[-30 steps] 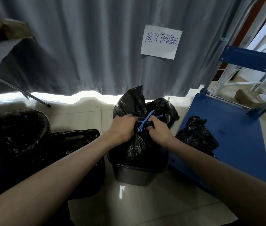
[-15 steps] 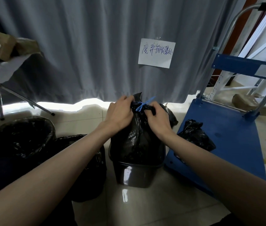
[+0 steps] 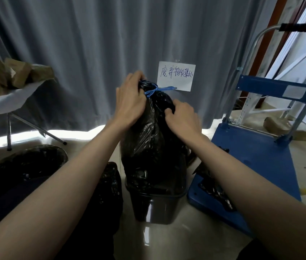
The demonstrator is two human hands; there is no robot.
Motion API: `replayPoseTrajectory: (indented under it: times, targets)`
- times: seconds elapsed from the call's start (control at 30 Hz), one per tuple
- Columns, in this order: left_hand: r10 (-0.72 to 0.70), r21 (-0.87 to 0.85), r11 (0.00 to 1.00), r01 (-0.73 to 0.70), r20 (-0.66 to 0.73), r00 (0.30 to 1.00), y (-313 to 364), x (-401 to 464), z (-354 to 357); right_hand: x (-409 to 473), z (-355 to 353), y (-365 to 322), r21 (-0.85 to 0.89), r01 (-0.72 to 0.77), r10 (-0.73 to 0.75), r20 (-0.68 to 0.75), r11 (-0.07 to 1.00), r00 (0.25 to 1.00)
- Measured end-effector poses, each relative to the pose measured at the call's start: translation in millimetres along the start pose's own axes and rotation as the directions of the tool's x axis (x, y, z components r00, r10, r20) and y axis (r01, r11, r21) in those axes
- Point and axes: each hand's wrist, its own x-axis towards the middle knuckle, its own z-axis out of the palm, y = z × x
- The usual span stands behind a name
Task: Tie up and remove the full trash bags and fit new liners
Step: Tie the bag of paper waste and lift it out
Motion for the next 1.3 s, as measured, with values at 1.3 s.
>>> replayPoseTrajectory:
  times: [1.3]
  targets:
    - [-0.34, 0.273, 0.906, 0.323, 0.015, 0.94, -279.8, 75.5, 91.4, 193.1, 299.4, -23.1, 0.632, -0.436, 0.103, 0.492, 0.641, 0.865]
